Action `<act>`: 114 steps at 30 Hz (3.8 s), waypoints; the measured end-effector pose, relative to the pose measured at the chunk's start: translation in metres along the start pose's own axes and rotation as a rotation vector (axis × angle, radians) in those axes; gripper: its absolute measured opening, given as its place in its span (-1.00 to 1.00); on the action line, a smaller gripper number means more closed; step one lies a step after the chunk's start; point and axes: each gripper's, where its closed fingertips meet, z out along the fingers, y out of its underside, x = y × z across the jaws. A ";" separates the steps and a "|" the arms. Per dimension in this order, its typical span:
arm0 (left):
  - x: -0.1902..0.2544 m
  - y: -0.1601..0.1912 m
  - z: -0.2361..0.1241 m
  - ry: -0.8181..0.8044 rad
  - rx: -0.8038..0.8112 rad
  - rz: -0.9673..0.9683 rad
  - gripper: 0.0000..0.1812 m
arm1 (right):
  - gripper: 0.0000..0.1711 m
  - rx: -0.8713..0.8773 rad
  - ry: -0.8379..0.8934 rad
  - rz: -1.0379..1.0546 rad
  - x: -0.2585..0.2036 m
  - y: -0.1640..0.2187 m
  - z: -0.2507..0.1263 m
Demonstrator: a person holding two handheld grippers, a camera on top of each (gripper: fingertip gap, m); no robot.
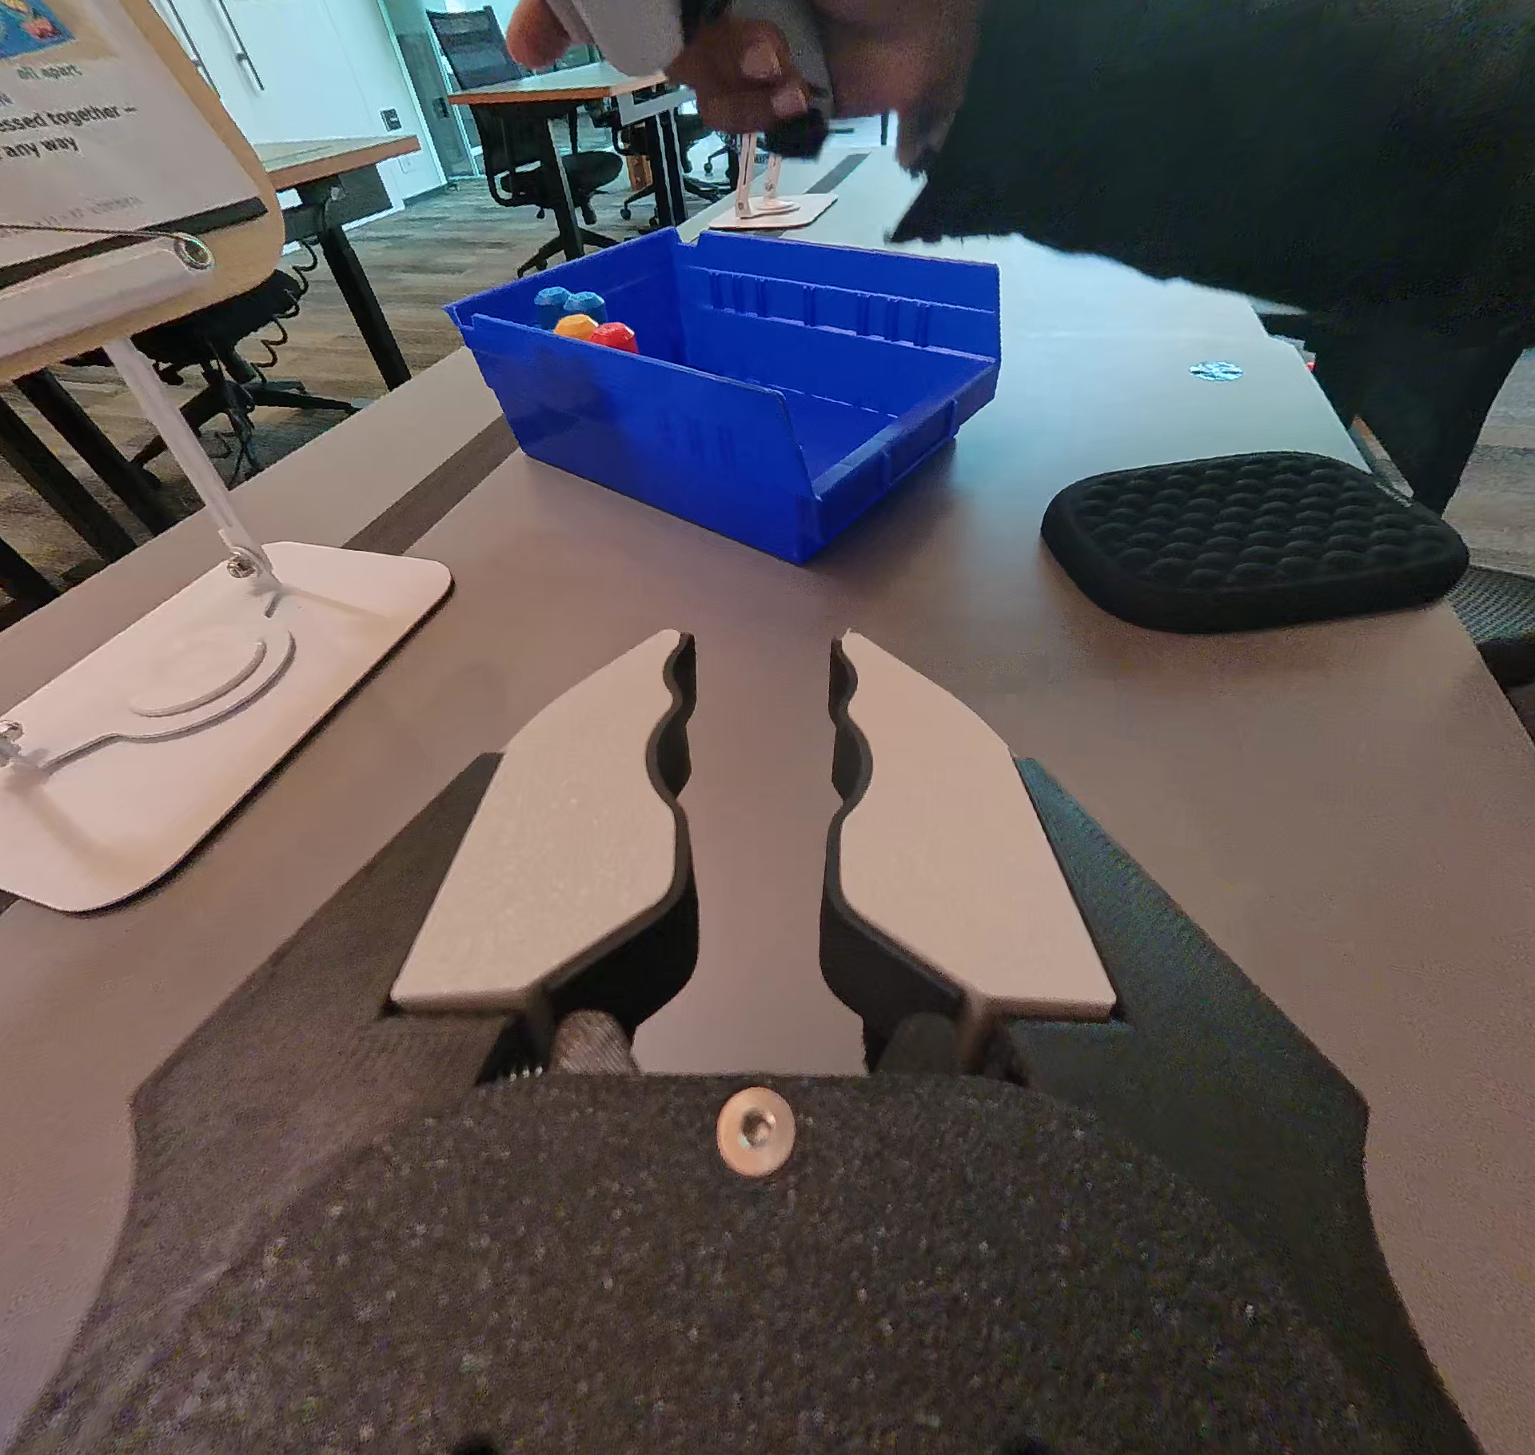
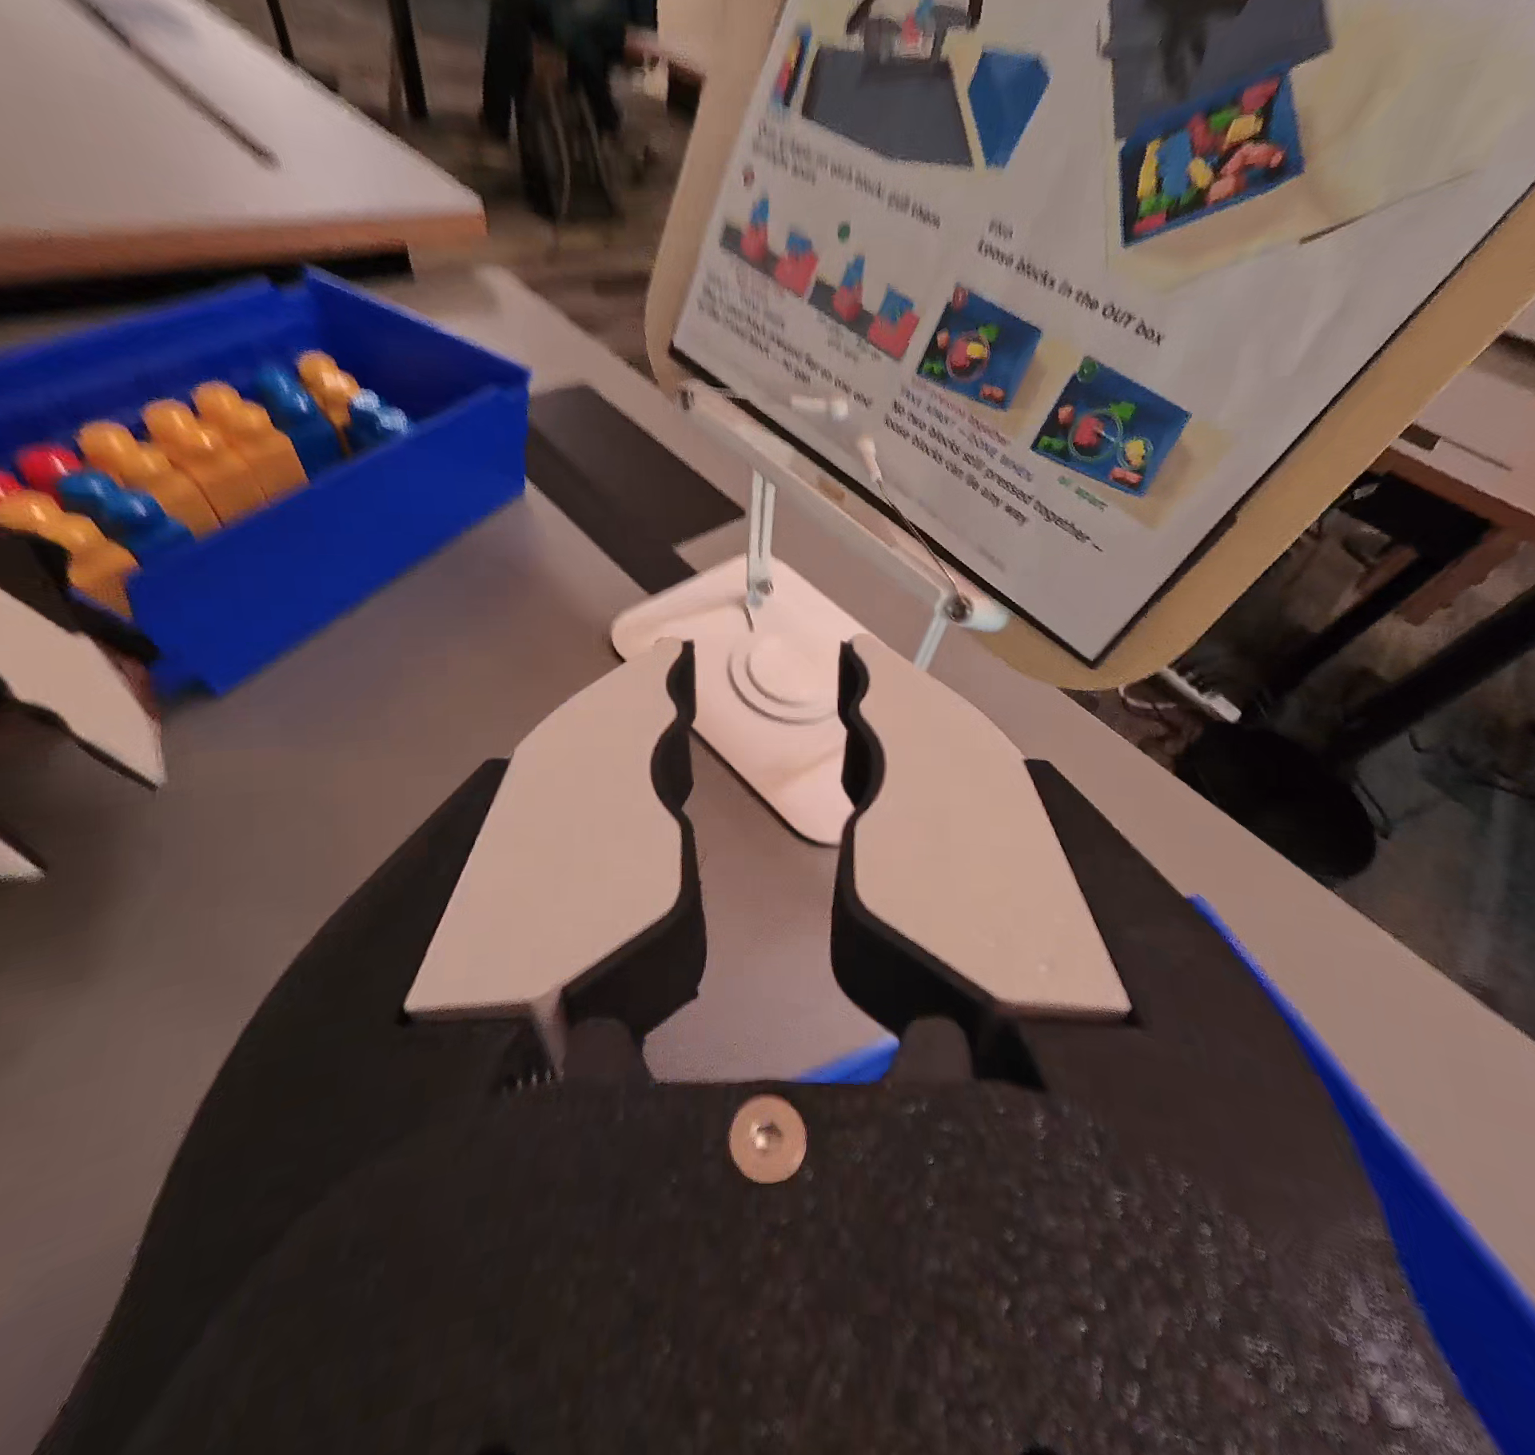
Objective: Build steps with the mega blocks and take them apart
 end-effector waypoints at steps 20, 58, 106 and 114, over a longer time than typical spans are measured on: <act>-0.043 -0.041 -0.041 -0.200 0.222 -0.053 -0.90 | -1.00 0.160 0.034 0.174 -0.103 0.073 0.028; -0.279 0.165 -0.207 -0.421 -1.204 -0.069 -0.35 | -1.00 0.102 -0.129 0.069 -0.135 0.090 0.036; -0.083 -0.024 -0.032 -0.241 -0.715 0.603 -0.62 | -0.53 0.183 -0.277 -0.050 -0.153 0.071 0.020; -0.024 0.007 0.011 -0.058 -0.659 0.522 -0.62 | -0.38 0.087 -0.352 -0.327 -0.167 0.089 0.004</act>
